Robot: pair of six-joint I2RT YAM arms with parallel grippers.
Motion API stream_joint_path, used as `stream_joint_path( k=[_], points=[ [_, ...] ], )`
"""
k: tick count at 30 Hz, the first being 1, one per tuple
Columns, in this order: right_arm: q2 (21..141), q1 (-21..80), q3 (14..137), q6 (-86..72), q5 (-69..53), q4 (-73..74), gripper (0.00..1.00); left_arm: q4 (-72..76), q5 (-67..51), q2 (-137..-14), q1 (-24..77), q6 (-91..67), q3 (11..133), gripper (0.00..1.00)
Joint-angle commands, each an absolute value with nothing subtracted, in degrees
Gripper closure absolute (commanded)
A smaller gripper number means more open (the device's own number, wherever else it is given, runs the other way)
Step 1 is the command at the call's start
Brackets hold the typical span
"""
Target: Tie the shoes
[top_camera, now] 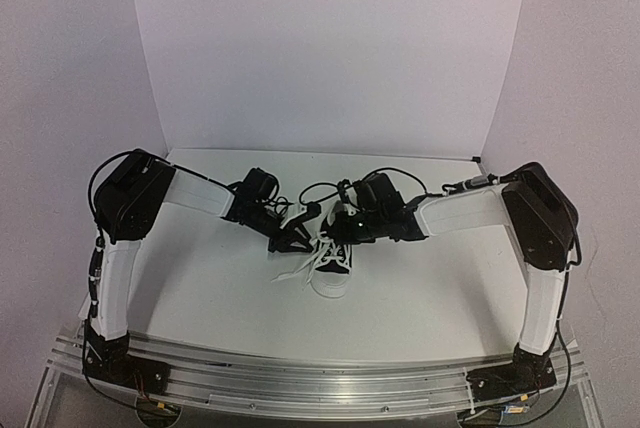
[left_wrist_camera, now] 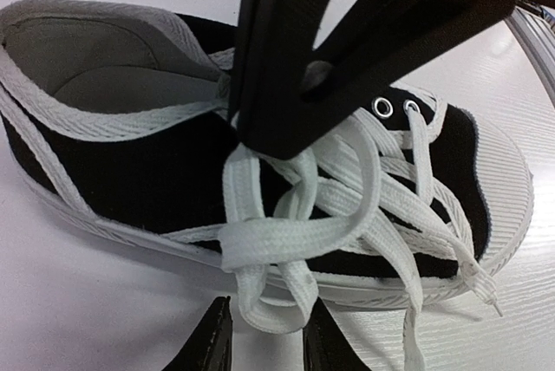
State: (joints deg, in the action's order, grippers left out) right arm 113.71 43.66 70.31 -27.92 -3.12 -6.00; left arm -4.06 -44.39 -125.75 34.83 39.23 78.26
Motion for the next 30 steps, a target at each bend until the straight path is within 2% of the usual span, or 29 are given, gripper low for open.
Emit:
stream_joint_path(
  k=[1, 5, 11, 14, 17, 22, 25, 30],
  points=[
    [111.30, 43.42, 69.70, -28.56, -2.34, -7.13, 1.00, -5.21, -46.58, -125.01, 34.90, 38.78, 81.29, 0.68],
    [111.67, 43.42, 69.85, -28.48, -2.60, -7.21, 1.00, -5.22, -47.04, -124.25, 34.88, 38.96, 80.55, 0.57],
    [111.85, 43.42, 69.97, -28.40, -2.89, -7.38, 1.00, -4.96, -46.98, -125.07, 35.40, 37.89, 82.21, 0.58],
    [111.82, 43.42, 69.71, -28.56, -2.65, -7.46, 1.00, -5.68, -47.69, -124.72, 35.58, 38.18, 81.96, 0.69],
    [111.97, 43.42, 69.60, -28.73, -2.81, -7.69, 1.00, -6.64, -47.97, -124.38, 35.60, 37.83, 82.23, 0.97],
    [111.38, 43.42, 69.07, -29.13, -2.66, -7.73, 0.99, -11.63, -46.45, -122.85, 36.30, 38.90, 83.85, 1.00],
    [110.06, 43.42, 67.73, -30.41, -1.62, -7.77, 0.89, -14.35, -43.94, -121.89, 37.46, 40.15, 84.09, 1.00],
    [109.65, 43.42, 66.80, -31.93, -1.90, -7.73, 0.78, -14.27, -41.49, -121.67, 39.20, 41.30, 83.32, 1.00]
  ],
)
